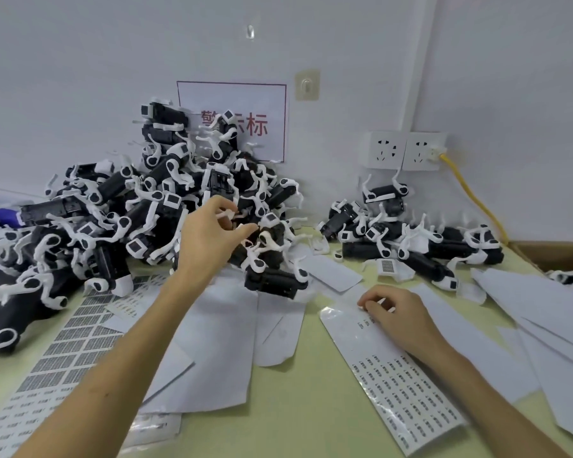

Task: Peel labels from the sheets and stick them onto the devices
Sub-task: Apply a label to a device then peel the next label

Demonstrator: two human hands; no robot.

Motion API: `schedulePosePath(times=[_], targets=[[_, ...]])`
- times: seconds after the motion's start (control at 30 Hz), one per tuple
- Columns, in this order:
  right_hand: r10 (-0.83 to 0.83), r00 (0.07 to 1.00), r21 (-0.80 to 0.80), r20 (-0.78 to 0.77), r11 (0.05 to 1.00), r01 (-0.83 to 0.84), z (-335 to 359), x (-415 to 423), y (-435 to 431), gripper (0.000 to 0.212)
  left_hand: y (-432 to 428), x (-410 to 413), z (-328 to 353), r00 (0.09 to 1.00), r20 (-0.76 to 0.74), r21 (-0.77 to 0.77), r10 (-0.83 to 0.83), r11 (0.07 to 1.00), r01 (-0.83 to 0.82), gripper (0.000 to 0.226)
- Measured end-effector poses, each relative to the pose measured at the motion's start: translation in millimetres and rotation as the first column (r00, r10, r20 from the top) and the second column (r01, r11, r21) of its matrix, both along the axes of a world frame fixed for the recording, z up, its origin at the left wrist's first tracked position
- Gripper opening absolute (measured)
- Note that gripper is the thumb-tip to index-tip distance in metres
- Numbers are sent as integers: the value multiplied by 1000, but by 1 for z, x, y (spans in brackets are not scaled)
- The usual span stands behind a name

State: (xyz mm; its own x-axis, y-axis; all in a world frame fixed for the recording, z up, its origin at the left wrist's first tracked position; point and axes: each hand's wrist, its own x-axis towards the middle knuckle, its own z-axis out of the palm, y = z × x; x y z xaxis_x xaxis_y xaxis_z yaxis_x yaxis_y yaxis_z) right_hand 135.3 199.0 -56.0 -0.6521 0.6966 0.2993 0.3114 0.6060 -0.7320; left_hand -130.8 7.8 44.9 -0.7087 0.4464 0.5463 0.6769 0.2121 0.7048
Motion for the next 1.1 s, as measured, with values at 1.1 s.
schedulePosePath(times=[1.1], targets=[[-145, 771, -547, -620, 785, -292, 6, -1, -9, 44, 73, 135, -67, 305, 698, 464, -648, 733, 497, 25]])
